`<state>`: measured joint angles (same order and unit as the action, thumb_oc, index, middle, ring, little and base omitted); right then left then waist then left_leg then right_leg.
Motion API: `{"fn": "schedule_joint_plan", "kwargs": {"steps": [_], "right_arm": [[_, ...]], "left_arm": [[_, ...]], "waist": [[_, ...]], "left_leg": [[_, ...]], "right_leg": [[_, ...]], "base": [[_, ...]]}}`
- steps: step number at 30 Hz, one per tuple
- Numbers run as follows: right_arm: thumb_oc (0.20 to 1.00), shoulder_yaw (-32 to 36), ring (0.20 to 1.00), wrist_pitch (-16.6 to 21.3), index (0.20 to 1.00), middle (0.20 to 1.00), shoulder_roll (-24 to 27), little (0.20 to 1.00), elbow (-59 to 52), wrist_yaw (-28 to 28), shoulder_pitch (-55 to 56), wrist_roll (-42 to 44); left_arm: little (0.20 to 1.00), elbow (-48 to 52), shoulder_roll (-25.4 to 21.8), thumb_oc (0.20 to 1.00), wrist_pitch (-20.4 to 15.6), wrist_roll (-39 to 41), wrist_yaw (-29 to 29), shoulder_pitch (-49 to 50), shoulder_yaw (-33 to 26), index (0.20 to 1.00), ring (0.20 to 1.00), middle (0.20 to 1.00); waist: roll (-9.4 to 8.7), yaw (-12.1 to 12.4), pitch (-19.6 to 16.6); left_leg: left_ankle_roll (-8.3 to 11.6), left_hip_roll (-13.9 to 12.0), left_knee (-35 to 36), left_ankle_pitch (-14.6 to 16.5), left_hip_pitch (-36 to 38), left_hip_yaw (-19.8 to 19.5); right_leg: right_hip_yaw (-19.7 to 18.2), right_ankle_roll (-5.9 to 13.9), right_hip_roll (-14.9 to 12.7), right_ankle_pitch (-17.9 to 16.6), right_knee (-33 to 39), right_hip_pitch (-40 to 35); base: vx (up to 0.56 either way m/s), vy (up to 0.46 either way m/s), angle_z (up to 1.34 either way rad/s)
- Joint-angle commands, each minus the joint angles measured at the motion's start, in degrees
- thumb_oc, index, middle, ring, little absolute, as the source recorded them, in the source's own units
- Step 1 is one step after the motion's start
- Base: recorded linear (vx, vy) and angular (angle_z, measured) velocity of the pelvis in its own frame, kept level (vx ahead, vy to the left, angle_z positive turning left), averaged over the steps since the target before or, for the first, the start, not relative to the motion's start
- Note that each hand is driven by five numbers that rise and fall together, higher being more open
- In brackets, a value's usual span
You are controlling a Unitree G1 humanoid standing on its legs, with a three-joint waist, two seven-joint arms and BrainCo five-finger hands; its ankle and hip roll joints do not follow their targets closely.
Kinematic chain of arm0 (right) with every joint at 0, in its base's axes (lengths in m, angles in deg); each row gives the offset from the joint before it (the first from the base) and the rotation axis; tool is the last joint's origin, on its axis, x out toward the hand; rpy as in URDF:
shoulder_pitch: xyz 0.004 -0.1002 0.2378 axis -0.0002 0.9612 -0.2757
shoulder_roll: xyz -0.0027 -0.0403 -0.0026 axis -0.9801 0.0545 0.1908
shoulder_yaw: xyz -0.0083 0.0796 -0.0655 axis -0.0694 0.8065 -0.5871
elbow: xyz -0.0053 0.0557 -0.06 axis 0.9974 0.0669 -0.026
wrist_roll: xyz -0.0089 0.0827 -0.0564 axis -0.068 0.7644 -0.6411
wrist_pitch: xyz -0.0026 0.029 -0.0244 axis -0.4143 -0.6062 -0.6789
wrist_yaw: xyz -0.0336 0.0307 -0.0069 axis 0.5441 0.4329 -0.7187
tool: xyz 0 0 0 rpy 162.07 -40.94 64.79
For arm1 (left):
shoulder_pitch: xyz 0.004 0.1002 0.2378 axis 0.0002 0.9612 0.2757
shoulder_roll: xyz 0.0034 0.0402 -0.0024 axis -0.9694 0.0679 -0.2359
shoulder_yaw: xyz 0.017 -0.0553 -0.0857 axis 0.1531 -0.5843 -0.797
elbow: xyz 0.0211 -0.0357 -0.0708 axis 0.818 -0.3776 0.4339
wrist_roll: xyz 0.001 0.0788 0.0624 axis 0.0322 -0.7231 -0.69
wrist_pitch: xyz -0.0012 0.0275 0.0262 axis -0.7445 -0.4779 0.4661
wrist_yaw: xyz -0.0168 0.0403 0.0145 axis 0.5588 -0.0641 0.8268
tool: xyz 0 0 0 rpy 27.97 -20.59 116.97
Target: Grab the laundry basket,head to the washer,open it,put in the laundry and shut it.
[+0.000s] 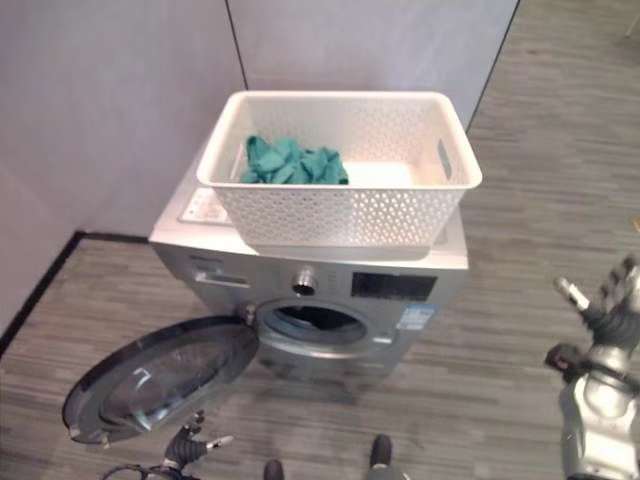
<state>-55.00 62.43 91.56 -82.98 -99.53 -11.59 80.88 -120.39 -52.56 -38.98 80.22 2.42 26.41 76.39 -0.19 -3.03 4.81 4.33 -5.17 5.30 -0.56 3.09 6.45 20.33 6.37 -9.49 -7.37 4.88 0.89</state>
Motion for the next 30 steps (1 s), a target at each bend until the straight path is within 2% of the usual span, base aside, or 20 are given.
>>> {"fn": "schedule_joint_plan", "kwargs": {"steps": [1, 2, 4, 5, 6, 7, 8, 9, 12, 14, 16, 18, 19, 22, 23, 24, 25, 26, 28, 30], "right_arm": [[1.0, 1.94, 1.0, -0.06, 1.0, 1.0, 7.76, 1.0, -0.74, -2.1, -5.86, -7.94], [1.0, 1.01, 1.0, -0.55, 1.0, 1.0, 10.31, 1.0, -1.33, -1.39, -7.38, -8.71], [1.0, -3.79, 1.0, -0.98, 1.0, 1.0, 19.22, 1.0, 0.61, 0.4, -14.48, -11.51], [1.0, -4.26, 1.0, -0.86, 1.0, 1.0, 19.43, 1.0, 0.98, 0.35, -15.05, -11.47], [1.0, -7.88, 1.0, -1.81, 1.0, 1.0, 22.8, 1.0, 2.89, 1.03, -19.63, -12.53], [1.0, -19.14, 1.0, -3.41, 1.0, 1.0, 29.08, 1.0, 7.96, 3.13, -33.29, -13.75], [1.0, -23.65, 1.0, -3.64, 1.0, 1.0, 29.98, 1.0, 10.66, 4.08, -38.82, -11.67], [1.0, -27.29, 1.0, -4.34, 1.0, 1.0, 30.08, 1.0, 13.67, 4.35, -43.44, -10.71], [1.0, -44.81, 1.0, -6.35, 1.0, 1.0, 29.54, 1.0, 23.74, 7.29, -63.18, -10.21], [1.0, -48.89, 1.0, -6.64, 1.0, 1.0, 28.34, 1.0, 27.07, 8.24, -67.83, -9.72], [1.0, -55.86, 1.0, -7.57, 1.0, 1.0, 25.99, 1.0, 32.9, 10.66, -75.41, -8.89], [1.0, -61.22, 1.0, -8.79, 1.0, 1.0, 24.25, 1.0, 36.54, 13.17, -81.11, -9.2], [1.0, -64.79, 1.0, -9.4, 1.0, 1.0, 22.52, 1.0, 39.88, 15.04, -83.7, -9.18], [1.0, -67.49, 1.0, -10.33, 1.0, 1.0, 20.66, 1.0, 43.35, 18.11, -84.41, -8.3], [1.0, -67.63, 1.0, -10.3, 1.0, 1.0, 20.62, 1.0, 43.45, 18.13, -84.57, -8.26], [1.0, -68.33, 1.0, -10.63, 1.0, 1.0, 19.9, 1.0, 44.82, 18.85, -84.72, -7.99], [1.0, -68.71, 1.0, -10.75, 1.0, 1.0, 19.45, 1.0, 45.79, 19.12, -85.05, -7.64], [1.0, -70.31, 1.0, -11.23, 1.0, 1.0, 18.91, 1.0, 46.34, 20.68, -85.45, -7.43], [1.0, -71.78, 1.0, -11.87, 1.0, 1.0, 21.27, 1.0, 43.38, 22.81, -84.72, -7.17], [1.0, -73.04, 1.0, -11.83, 1.0, 1.0, 22.41, 1.0, 41.82, 23.87, -84.52, -7.32]], "left_arm": [[1.0, -1.22, -1.31, 1.0, -0.93, -2.83, -1.44, -3.72, 0.71, 1.0, 1.0, 1.0], [1.0, -1.62, -1.3, 1.0, -1.02, -3.0, -1.66, -3.82, 0.9, 1.0, 1.0, 1.0], [1.0, -1.41, -2.06, 1.0, -1.5, -3.43, -2.68, -3.35, 2.81, 1.0, 1.0, 1.0], [1.0, -1.39, -1.92, 1.0, -1.49, -3.42, -2.69, -3.36, 2.66, 1.0, 1.0, 1.0], [1.0, -1.31, -2.24, 1.0, -1.5, -3.52, -2.99, -3.2, 3.32, 1.0, 1.0, 1.0], [1.0, -1.06, -3.01, 1.0, -1.82, -2.8, -3.16, -2.98, 4.16, 1.0, 1.0, 1.0], [1.0, -1.2, -3.54, 1.0, -1.88, -2.06, -3.14, -3.01, 4.7, 1.0, 1.0, 1.0], [1.0, -1.23, -4.0, 1.0, -1.86, -1.34, -3.29, -3.03, 5.1, 1.0, 1.0, 1.0], [1.0, -1.29, -4.54, 1.0, -1.94, 0.64, -3.44, -3.02, 4.92, 1.0, 1.0, 1.0], [1.0, -1.64, -4.67, 1.0, -2.0, 0.8, -3.48, -3.17, 5.17, 1.0, 1.0, 1.0], [1.0, -2.57, -4.88, 1.0, -1.85, 1.09, -3.48, -4.0, 5.41, 1.0, 1.0, 1.0], [1.0, -3.31, -5.49, 1.0, -1.75, 1.04, -3.46, -4.64, 5.58, 1.0, 1.0, 1.0], [1.0, -4.09, -5.31, 1.0, -1.82, 1.64, -3.45, -5.06, 5.62, 1.0, 1.0, 1.0], [1.0, -4.27, -5.1, 1.0, -2.03, 2.42, -3.63, -6.13, 5.93, 1.0, 1.0, 1.0], [1.0, -4.26, -5.06, 1.0, -2.02, 2.43, -3.64, -6.13, 5.9, 1.0, 1.0, 1.0], [1.0, -4.03, -5.16, 1.0, -2.12, 2.93, -3.73, -6.38, 5.86, 1.0, 1.0, 1.0], [1.0, -4.02, -5.24, 1.0, -2.13, 3.06, -3.74, -6.52, 5.8, 1.0, 1.0, 1.0], [1.0, -4.97, -5.09, 1.0, -1.96, 4.07, -3.67, -6.73, 5.16, 1.0, 1.0, 1.0], [1.0, -5.3, -5.23, 1.0, -1.79, 4.82, -3.52, -6.61, 4.34, 1.0, 1.0, 1.0], [1.0, -5.75, -5.13, 1.0, -1.78, 5.04, -3.48, -6.41, 3.82, 1.0, 1.0, 1.0]], "waist": [[-0.28, 2.49, 1.29], [-0.49, 2.67, 1.16], [-1.49, 4.21, 0.51], [-1.45, 4.04, 0.51], [-1.89, 4.59, 0.26], [-2.84, 5.85, 0.03], [-3.4, 6.46, -0.05], [-4.0, 7.06, -0.19], [-4.78, 7.46, -0.32], [-5.04, 7.57, -0.35], [-5.44, 7.38, -0.16], [-5.78, 7.16, 1.1], [-5.63, 6.82, 1.96], [-5.7, 6.82, 2.28], [-5.59, 6.67, 2.3], [-5.77, 6.9, 2.33], [-5.86, 6.87, 2.29], [-6.22, 6.81, 2.58], [-7.15, 6.39, 2.83], [-7.5, 6.17, 2.63]], "left_leg": [[-2.54, 1.37, -3.18, 6.2, 0.98, -0.47], [-2.7, 1.54, -3.32, 6.38, 1.05, -0.65], [-3.02, 2.0, -3.65, 7.2, 1.47, -1.11], [-3.08, 2.1, -3.64, 6.99, 1.29, -1.1], [-3.19, 2.23, -3.58, 7.08, 1.31, -1.12], [-3.5, 2.61, -3.73, 7.28, 1.37, -0.97], [-3.6, 2.71, -3.87, 7.63, 1.57, -0.89], [-3.79, 2.92, -3.96, 7.56, 1.44, -0.95], [-4.58, 3.31, -4.5, 8.35, 1.77, -1.13], [-4.8, 3.44, -4.64, 8.4, 1.84, -1.28], [-5.46, 3.85, -5.42, 8.31, 1.31, -2.21], [-6.31, 4.24, -6.94, 8.47, 0.81, -3.04], [-6.86, 4.63, -7.93, 8.45, 0.18, -4.17], [-6.34, 5.1, -7.98, 8.22, -0.48, -6.58], [-6.3, 5.03, -8.01, 8.25, -0.47, -6.7], [-5.91, 4.95, -8.01, 8.23, -0.99, -7.5], [-5.71, 4.9, -8.11, 8.31, -1.33, -7.84], [-5.14, 4.62, -8.91, 8.51, -2.47, -8.49], [-4.44, 4.94, -9.35, 8.6, -2.94, -9.19], [-3.92, 4.75, -8.89, 8.42, -2.82, -9.2]], "right_leg": [[-0.95, 3.39, -2.78, 8.7, -9.76, -0.08], [-0.96, 3.44, -2.97, 8.75, -9.94, -0.38], [-0.55, 3.82, -3.45, 8.76, -10.23, -1.09], [-0.55, 3.79, -3.52, 8.51, -10.08, -0.98], [-0.49, 3.86, -3.59, 8.37, -9.99, -1.0], [-0.47, 4.1, -3.98, 7.86, -10.18, -0.75], [-0.43, 4.27, -4.11, 7.78, -10.5, -0.8], [-0.38, 4.28, -4.31, 7.37, -10.54, -0.66], [-0.86, 4.44, -4.82, 7.44, -12.36, -0.44], [-0.87, 4.48, -5.04, 7.52, -13.43, -0.21], [-1.53, 4.49, -5.38, 7.67, -18.13, 1.4], [-4.11, 4.54, -4.96, 6.88, -24.81, 4.06], [-7.17, 4.73, -3.75, 6.19, -29.49, 6.81], [-9.89, 3.82, -1.74, 9.2, -25.12, 6.87], [-9.72, 3.78, -1.67, 9.18, -24.96, 6.71], [-10.75, 3.7, -1.89, 9.47, -21.55, 6.74], [-11.07, 3.66, -2.04, 9.1, -19.06, 6.48], [-12.83, 4.08, -2.48, 6.57, -14.93, 7.48], [-14.68, 4.34, -2.0, 6.42, -12.75, 6.87], [-14.54, 4.27, -1.79, 6.27, -12.49, 6.67]], "base": [[0.04, 0.087, 0.01], [0.04, 0.067, 0.03], [0.04, 0.074, 0.07], [-0.01, 0.034, 0.04], [-0.03, 0.063, 0.02], [-0.01, 0.086, -0.06], [-0.03, 0.094, -0.04], [-0.01, 0.073, -0.08], [-0.01, 0.081, -0.14], [-0.01, 0.071, 0.01], [-0.03, 0.118, -0.02], [-0.07, 0.116, 0.2], [-0.06, 0.1, 0.49], [0.0, -0.001, 0.5], [0.01, -0.066, 0.38], [0.01, -0.078, 0.54], [0.02, -0.153, 0.6], [0.03, -0.145, 0.5], [0.05, -0.139, 0.44], [0.05, -0.117, 0.51]]}}
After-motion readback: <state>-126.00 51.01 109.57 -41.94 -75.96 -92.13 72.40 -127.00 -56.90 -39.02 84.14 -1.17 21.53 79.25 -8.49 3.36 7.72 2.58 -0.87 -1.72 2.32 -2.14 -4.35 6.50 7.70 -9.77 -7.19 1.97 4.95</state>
